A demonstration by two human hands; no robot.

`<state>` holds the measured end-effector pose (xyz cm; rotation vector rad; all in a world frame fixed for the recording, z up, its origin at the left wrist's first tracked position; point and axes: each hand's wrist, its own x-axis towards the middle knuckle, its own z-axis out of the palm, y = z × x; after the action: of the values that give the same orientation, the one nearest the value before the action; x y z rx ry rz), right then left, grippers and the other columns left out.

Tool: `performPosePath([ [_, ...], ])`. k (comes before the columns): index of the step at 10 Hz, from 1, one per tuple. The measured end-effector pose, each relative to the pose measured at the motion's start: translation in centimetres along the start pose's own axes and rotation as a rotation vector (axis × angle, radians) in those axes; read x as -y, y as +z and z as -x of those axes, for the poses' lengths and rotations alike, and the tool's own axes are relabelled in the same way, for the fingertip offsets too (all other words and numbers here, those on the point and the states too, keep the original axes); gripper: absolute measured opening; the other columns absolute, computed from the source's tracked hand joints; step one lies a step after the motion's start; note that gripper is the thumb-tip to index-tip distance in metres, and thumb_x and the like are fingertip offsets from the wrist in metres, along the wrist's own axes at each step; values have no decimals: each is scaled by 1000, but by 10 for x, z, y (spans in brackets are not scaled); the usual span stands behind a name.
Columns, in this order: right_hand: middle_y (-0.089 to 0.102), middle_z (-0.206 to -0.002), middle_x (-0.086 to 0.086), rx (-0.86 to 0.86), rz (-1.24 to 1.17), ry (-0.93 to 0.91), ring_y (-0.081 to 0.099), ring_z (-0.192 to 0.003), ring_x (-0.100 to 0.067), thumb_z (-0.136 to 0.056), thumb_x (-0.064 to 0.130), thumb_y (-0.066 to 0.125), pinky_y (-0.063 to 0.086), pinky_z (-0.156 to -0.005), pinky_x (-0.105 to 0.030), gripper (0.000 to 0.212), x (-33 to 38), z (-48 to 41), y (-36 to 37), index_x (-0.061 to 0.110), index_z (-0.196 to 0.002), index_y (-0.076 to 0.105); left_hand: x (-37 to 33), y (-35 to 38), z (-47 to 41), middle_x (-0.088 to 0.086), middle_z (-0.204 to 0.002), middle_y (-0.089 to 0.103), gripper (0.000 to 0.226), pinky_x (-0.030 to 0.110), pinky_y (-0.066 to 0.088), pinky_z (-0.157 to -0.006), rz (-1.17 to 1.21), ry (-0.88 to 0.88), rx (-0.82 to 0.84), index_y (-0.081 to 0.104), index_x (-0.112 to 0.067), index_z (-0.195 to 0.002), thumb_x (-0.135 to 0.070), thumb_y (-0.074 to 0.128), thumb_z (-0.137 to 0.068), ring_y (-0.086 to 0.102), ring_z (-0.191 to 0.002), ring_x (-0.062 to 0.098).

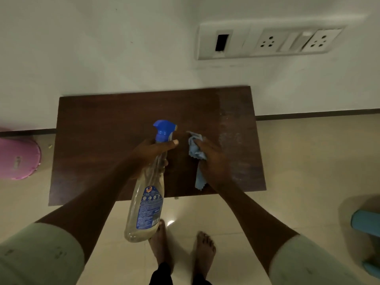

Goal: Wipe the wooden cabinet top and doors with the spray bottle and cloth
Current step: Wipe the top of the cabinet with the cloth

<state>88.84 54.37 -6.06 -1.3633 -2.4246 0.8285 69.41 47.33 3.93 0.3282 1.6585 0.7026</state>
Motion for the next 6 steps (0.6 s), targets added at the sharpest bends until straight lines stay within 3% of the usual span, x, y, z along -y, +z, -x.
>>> performPosePath([
  [1, 55, -130, 2, -42, -1071, -166, 53, -115, -1, -101, 19, 42, 37, -99, -8, 31, -11, -2, -64, 33, -128, 50, -9, 19, -7, 4, -79, 60, 44, 30, 54, -59, 14, 60, 26, 59, -11, -110, -42, 68, -80, 62, -65, 17],
  [2, 66, -95, -14, -658, -531, 445, 60, -83, -15, -90, -1, 50, 46, -73, -12, 26, -40, -35, -80, 18, -98, 66, -27, 47, -19, 1, -70, 59, 38, 29, 53, -55, 59, 84, 89, 58, -11, -106, -38, 68, -82, 61, -59, 14],
  [3, 60, -81, -8, -660, -581, 594, 55, -77, -15, -90, 0, 50, 41, -64, -18, 16, -51, -49, -107, 11, -84, 59, -52, 78, -28, 2, -64, 56, 40, 26, 53, -50, 65, 120, 152, 56, -6, -111, -34, 66, -84, 59, -53, 14],
  [4, 59, -75, 3, -675, -664, 604, 54, -74, -12, -89, 0, 52, 38, -59, -5, 15, -52, -54, -122, 11, -83, 60, -73, 96, -36, 3, -64, 55, 29, 28, 53, -52, 79, 169, 150, 58, -11, -100, -34, 67, -84, 58, -53, 15],
  [5, 57, -73, 12, -682, -689, 575, 56, -69, -5, -90, 0, 52, 41, -63, -7, 19, -61, -51, -126, 16, -85, 60, -90, 105, -40, -2, -63, 59, 21, 29, 54, -55, 63, 214, 194, 60, -15, -92, -34, 64, -86, 59, -54, 13],
  [6, 58, -73, 6, -688, -715, 582, 54, -66, -1, -88, -1, 51, 42, -65, -15, 17, -67, -51, -132, 10, -85, 62, -94, 108, -38, -1, -62, 57, 22, 27, 55, -53, 32, 209, 179, 59, -14, -92, -35, 64, -86, 59, -53, 13],
])
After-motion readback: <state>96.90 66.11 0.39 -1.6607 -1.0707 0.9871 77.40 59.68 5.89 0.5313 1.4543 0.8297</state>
